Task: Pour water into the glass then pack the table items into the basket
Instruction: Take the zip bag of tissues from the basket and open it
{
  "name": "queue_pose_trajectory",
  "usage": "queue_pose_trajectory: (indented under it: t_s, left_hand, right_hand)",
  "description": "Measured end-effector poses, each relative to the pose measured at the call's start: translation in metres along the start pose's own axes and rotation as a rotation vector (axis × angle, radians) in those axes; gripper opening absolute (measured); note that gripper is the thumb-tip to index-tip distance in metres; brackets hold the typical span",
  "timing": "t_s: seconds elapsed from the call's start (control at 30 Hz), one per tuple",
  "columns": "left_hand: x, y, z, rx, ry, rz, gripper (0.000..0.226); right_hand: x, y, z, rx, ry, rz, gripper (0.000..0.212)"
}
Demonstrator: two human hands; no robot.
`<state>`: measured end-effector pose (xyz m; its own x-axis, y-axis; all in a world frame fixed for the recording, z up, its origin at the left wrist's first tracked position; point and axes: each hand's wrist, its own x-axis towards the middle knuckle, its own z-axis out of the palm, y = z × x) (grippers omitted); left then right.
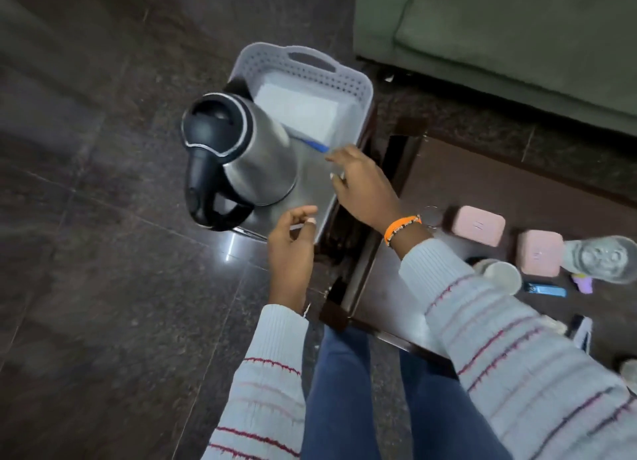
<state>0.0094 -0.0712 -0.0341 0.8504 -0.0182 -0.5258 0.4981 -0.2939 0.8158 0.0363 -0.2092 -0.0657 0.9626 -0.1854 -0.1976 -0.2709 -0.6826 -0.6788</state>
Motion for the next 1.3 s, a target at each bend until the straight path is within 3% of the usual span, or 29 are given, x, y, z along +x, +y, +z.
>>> queue_pose_trajectory:
  t_s: [0.2,0.43,0.5,0.57,0.7,0.8,1.0,1.07,1.17,1.3]
  left_hand:
    - [0.026,-0.012,-0.027,0.03,-0.072,-0.036,0.03]
    - [0.036,-0.023,-0.038,0.056,-0.14,-0.049,0.021]
    - [0.036,-0.023,-0.038,0.049,-0.151,-0.056,0.02]
    - [0.036,-0.02,-0.036,0.04,-0.157,-0.05,0.021]
    - [0.031,-0.009,-0.026,0.012,-0.16,-0.01,0.023]
    - [0.024,0.003,-0.011,-0.018,-0.182,0.038,0.022]
    - [-0.012,0.028,0.037,-0.115,-0.191,0.134,0.009]
    - [-0.03,0.03,0.057,-0.128,-0.211,0.087,0.005]
    - [-0.057,0.021,0.088,-0.108,-0.21,-0.07,0.017]
    - [-0.094,-0.002,0.12,-0.042,-0.287,-0.161,0.011]
  right_hand:
    - [0.07,0.011,0.048,-0.376,-0.293,0.064,0.042]
    - [0.106,0.019,0.065,-0.582,-0.383,0.082,0.043]
    - [0.107,0.017,0.063,-0.506,-0.309,0.1,0.045]
    - [0.103,0.013,0.053,-0.348,-0.132,0.095,0.04]
    - [0.071,-0.004,0.016,0.18,0.229,0.17,0.034]
    - [0.029,-0.015,-0.014,0.478,0.4,0.208,0.028]
    - [-0.077,0.0,-0.051,0.7,0.383,0.331,0.021]
    - [-0.115,0.013,-0.057,0.684,0.343,0.326,0.023]
    - [-0.167,0.034,-0.067,0.673,0.309,0.322,0.03]
    - [-0.225,0.063,-0.08,0.625,0.307,0.348,0.03]
